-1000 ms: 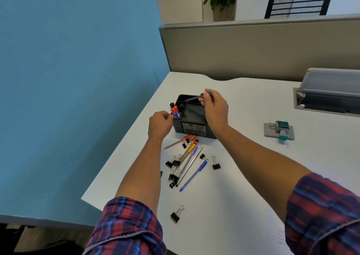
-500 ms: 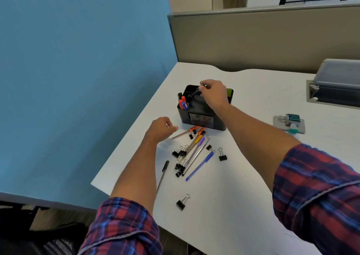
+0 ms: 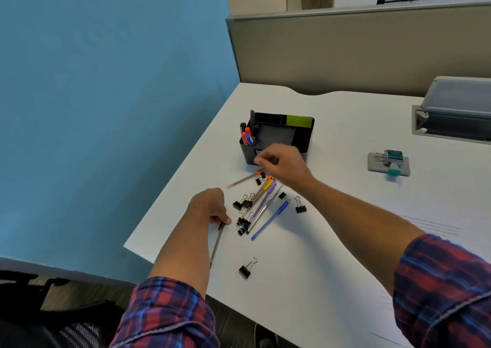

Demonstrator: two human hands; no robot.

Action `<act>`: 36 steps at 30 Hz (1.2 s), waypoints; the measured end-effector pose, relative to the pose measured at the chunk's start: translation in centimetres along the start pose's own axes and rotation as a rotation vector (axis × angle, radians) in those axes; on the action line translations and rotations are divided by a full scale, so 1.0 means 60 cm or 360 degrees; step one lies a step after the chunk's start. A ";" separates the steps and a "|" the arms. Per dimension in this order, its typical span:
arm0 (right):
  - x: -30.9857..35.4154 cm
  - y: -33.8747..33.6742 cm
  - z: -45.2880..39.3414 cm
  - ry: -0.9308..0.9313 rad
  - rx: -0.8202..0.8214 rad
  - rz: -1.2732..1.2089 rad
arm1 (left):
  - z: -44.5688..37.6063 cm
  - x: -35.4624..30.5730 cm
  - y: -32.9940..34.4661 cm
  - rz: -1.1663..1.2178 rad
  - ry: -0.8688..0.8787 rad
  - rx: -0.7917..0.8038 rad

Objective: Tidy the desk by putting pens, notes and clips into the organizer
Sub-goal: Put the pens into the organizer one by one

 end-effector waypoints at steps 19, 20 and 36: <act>-0.043 0.085 0.120 -0.0281 0.1562 0.0938 | 0.067 -0.049 -0.111 0.0854 0.0450 -0.0568; -0.044 0.089 0.121 -0.0297 0.1565 0.0966 | 0.075 -0.050 -0.126 0.1018 0.0512 -0.0620; -0.031 0.072 0.110 -0.0143 0.1431 0.0531 | 0.177 -0.049 -0.342 0.2188 0.0691 -0.1447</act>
Point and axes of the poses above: each hand's wrist, its own z-axis away from the middle knuckle, its own y-axis out of the palm, x = y × z, the point moved 8 cm from there along -z, towards the middle knuckle, and after that the axes turned 11 degrees about -y, right-handed, at the moved point
